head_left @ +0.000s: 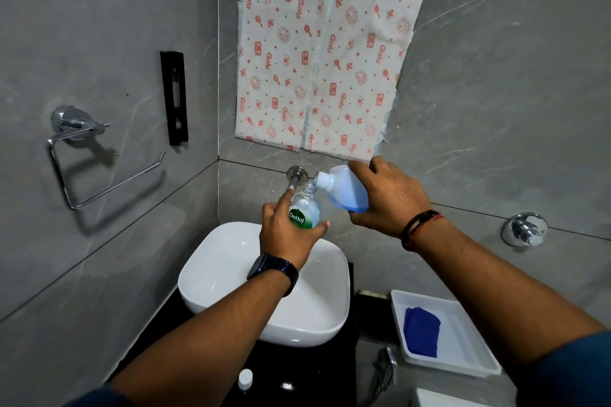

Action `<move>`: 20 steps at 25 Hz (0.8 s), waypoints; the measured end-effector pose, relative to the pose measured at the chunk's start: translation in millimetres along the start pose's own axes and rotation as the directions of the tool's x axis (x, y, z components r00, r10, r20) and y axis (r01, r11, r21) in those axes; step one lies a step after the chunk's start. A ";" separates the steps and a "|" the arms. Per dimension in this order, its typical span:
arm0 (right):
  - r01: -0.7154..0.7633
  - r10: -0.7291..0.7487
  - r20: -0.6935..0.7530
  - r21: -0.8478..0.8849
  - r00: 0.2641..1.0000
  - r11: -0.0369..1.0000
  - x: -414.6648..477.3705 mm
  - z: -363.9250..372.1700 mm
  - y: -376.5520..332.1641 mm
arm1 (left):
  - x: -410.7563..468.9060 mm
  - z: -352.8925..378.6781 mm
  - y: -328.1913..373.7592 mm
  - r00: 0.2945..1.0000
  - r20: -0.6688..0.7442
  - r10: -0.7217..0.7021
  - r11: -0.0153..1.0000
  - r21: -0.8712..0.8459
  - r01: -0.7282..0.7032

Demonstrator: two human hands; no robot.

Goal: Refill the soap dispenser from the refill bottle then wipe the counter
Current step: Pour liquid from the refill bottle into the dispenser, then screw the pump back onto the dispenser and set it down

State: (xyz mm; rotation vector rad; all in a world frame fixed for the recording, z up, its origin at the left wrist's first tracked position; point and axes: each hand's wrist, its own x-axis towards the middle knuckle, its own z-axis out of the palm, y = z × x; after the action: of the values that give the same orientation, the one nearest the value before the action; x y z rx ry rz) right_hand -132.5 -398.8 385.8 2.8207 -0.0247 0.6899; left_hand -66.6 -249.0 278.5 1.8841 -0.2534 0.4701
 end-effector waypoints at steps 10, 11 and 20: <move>-0.385 0.386 0.140 0.622 0.912 0.682 -33.0 79.1 -26.7 | -4.1 -30.3 -70.9 0.996 -0.018 -0.084 0.996 0.031 0.085; -0.409 0.383 0.189 0.642 0.904 0.649 -41.4 91.1 -31.5 | -6.7 -35.9 -85.3 0.995 -0.019 -0.101 0.993 0.058 0.102; -0.482 0.144 0.476 0.734 0.867 0.478 -128.6 195.8 -89.4 | -46.6 -92.8 -228.3 0.977 -0.047 -0.209 0.957 0.195 0.214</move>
State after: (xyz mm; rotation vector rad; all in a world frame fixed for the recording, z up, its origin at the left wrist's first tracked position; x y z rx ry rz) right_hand -151.6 -362.5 138.5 3.9465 -0.4157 0.2313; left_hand -36.9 -83.7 92.2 2.0719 0.0155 0.3842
